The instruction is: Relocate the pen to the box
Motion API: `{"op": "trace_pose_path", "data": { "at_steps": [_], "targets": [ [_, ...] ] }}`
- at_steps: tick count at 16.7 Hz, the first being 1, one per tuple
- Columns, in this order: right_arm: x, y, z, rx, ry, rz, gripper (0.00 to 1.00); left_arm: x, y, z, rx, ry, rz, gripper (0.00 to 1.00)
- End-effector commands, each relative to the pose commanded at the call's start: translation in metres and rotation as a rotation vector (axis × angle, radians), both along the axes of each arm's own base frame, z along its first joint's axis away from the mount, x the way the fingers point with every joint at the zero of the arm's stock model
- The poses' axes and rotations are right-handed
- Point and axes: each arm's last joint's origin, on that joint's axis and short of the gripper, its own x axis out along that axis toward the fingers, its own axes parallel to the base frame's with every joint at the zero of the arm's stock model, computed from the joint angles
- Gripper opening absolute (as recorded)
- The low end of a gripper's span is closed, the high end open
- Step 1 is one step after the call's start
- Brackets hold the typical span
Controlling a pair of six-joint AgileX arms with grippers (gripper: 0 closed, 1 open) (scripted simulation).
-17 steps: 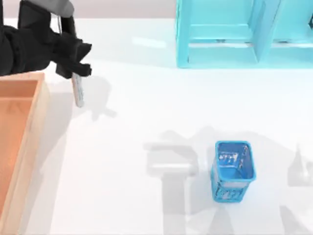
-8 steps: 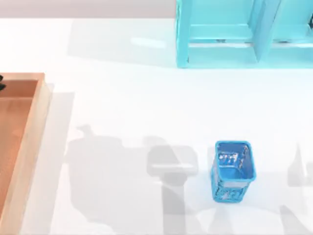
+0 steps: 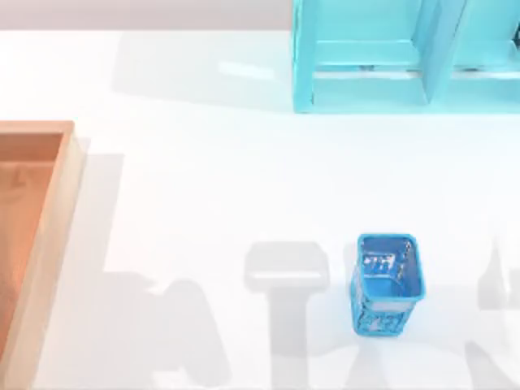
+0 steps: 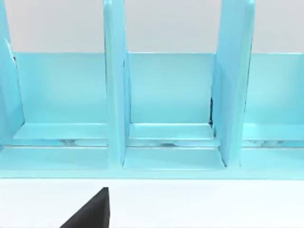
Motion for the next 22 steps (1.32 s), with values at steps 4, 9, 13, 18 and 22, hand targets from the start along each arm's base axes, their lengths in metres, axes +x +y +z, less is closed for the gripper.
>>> {"op": "trace_pose_path", "data": {
  "at_steps": [4,9,13,18,22],
  "targets": [
    [0.000,0.000,0.000,0.000,0.000,0.000,1.00,-0.011,0.016,0.001,-0.091,-0.042,0.047,0.00],
    [0.000,0.000,0.000,0.000,0.000,0.000,1.00,0.018,0.039,-0.008,-0.019,-0.131,0.038,0.00],
    [0.000,0.000,0.000,0.000,0.000,0.000,1.00,0.017,0.026,-0.012,-0.028,-0.119,0.042,0.00],
    [0.000,0.000,0.000,0.000,0.000,0.000,1.00,0.006,-0.002,-0.050,-0.085,-0.047,0.051,0.00],
    [0.000,0.000,0.000,0.000,0.000,0.000,1.00,0.003,-0.015,-0.053,-0.096,-0.045,0.051,0.00]
  ]
}}
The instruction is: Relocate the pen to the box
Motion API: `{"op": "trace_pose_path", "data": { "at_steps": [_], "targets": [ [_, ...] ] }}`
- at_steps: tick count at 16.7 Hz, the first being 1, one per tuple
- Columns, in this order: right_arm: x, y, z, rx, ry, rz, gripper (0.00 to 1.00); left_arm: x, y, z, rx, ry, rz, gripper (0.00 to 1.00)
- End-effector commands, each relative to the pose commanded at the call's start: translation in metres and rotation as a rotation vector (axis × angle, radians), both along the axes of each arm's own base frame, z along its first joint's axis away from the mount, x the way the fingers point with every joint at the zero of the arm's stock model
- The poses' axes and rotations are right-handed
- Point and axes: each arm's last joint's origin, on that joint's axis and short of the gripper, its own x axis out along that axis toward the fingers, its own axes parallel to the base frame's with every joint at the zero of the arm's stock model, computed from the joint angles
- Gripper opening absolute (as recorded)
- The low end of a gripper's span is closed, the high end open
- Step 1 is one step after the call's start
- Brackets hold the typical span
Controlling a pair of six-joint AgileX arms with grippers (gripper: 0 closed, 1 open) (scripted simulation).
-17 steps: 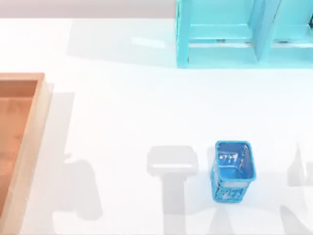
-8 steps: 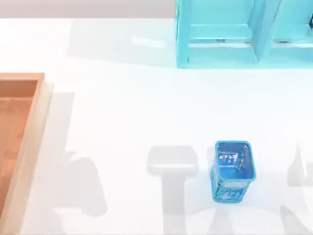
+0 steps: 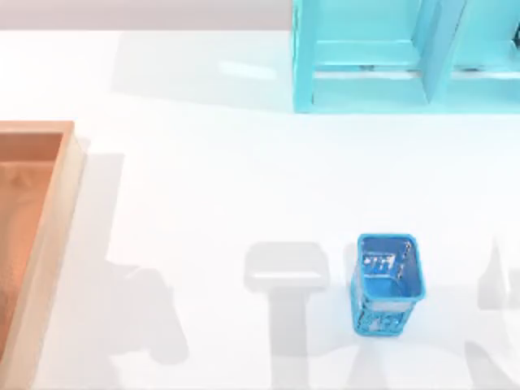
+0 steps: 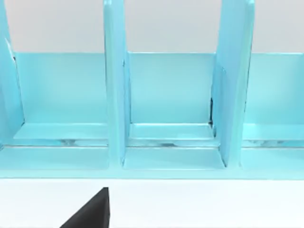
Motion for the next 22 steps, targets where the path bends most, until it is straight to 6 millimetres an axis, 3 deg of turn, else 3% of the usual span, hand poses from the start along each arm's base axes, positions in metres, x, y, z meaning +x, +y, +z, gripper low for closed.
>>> {"op": "trace_pose_path", "data": {
  "at_steps": [3,16,22],
  "targets": [
    [0.0000,0.0000,0.0000,0.000,0.000,0.000,1.00,0.0000,0.0000,0.0000,0.000,0.000,0.000,0.00],
    [0.0000,0.0000,0.0000,0.000,0.000,0.000,1.00,0.0000,0.0000,0.0000,0.000,0.000,0.000,0.98],
    [0.0000,0.0000,0.0000,0.000,0.000,0.000,1.00,0.0000,0.0000,0.0000,0.000,0.000,0.000,1.00]
  ]
}}
